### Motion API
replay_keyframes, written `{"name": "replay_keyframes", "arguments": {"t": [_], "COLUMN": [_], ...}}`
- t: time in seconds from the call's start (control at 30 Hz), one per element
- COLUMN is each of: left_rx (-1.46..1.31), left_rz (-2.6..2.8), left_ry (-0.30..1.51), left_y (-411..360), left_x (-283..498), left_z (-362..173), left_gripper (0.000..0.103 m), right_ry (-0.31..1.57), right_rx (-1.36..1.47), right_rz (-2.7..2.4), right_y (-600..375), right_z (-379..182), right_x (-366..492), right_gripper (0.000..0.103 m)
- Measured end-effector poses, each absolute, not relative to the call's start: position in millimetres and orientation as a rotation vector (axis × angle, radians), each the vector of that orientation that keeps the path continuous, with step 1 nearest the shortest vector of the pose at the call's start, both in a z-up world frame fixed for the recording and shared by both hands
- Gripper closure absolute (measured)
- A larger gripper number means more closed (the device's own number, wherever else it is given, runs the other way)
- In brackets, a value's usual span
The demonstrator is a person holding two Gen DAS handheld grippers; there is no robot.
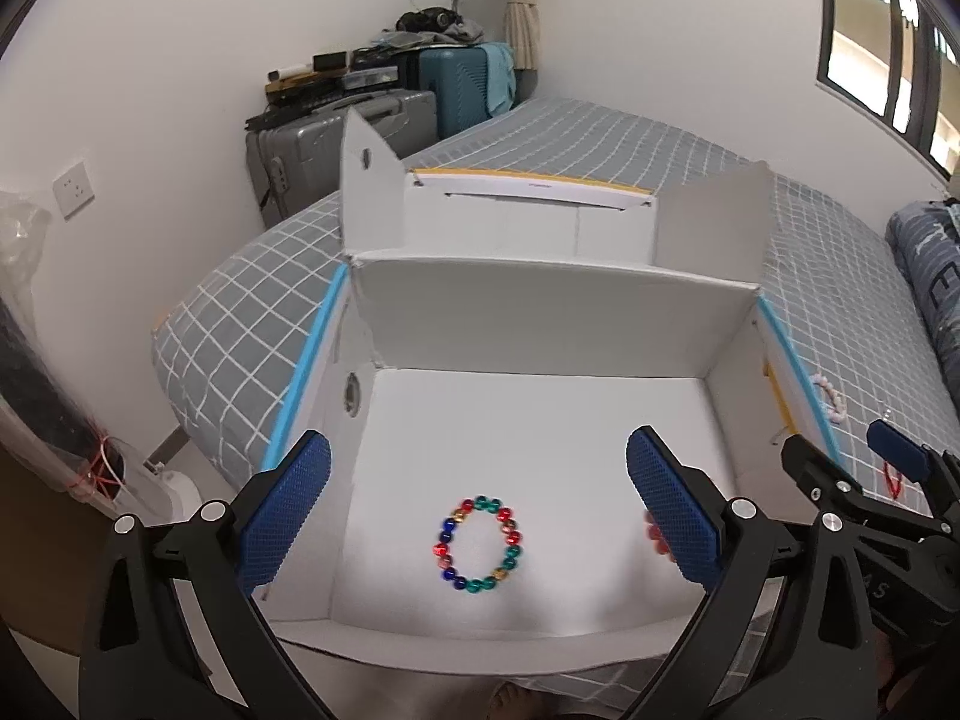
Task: Organize jewelry
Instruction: 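Move both tools back over the remaining bracelets on the bed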
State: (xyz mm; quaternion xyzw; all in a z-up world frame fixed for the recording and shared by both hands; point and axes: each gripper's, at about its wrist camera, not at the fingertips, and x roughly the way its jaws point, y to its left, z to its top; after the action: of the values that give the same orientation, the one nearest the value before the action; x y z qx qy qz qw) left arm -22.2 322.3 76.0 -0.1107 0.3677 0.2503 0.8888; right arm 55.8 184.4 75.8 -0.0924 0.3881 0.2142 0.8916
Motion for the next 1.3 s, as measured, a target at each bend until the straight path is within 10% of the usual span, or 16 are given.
{"name": "replay_keyframes", "arguments": {"t": [0.63,1.3], "left_rx": [-0.103,-0.022], "left_rz": [0.128,-0.087], "left_ry": [0.721,0.921], "left_y": [114.5,-24.5], "left_x": [27.0,86.7], "left_z": [92.2,-45.6], "left_gripper": [0.006,0.006], "right_ry": [0.72,0.912], "right_rx": [-0.1,0.028], "right_rz": [0.115,-0.005], "right_y": [-70.8,-206.7], "right_z": [107.6,-26.6], "right_x": [44.6,55.7], "right_gripper": [0.017,0.017]}}
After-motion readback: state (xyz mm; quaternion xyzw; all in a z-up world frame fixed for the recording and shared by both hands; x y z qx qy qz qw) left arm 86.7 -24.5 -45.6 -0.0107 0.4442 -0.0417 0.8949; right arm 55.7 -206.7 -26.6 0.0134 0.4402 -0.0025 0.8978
